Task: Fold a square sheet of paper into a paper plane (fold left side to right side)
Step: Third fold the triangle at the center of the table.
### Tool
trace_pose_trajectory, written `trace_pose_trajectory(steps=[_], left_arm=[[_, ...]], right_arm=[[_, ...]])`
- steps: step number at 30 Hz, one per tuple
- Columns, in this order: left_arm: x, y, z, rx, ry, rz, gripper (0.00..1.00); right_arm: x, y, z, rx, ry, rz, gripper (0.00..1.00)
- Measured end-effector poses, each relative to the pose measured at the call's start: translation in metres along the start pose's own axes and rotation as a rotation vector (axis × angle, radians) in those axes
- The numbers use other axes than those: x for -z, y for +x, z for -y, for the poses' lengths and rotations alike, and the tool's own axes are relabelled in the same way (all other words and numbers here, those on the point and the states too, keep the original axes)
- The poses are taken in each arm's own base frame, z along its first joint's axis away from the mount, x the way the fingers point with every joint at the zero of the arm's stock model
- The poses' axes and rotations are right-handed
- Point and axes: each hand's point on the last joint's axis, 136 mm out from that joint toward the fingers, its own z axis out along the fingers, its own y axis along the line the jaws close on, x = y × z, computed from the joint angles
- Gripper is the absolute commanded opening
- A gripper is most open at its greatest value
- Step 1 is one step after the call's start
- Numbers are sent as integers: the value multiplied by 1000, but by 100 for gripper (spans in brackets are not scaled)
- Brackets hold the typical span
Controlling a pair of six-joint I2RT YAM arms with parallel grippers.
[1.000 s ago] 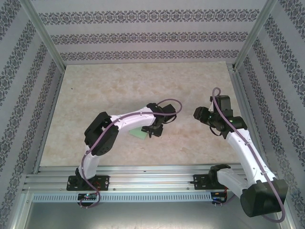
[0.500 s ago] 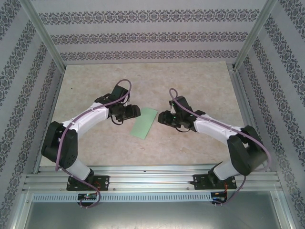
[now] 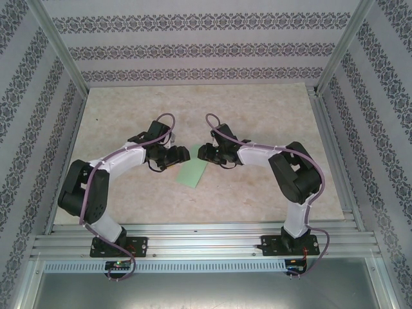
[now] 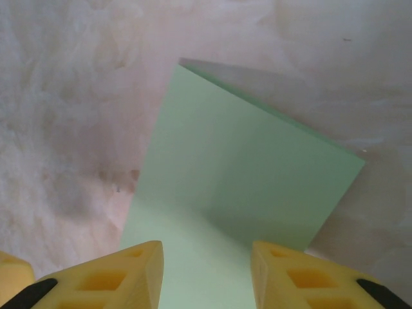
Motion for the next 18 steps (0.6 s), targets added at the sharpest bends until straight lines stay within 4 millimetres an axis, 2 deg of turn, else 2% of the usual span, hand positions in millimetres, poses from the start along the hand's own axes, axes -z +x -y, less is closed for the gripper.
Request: trace_pose_trajectory(steps=[6, 18], left_arm=[[-15, 2, -9, 17, -19, -33, 72], [-37, -4, -14, 33, -34, -66, 71]], right_arm=[[-7, -3, 18, -14, 13, -19, 40], [-13, -12, 16, 13, -34, -41, 38]])
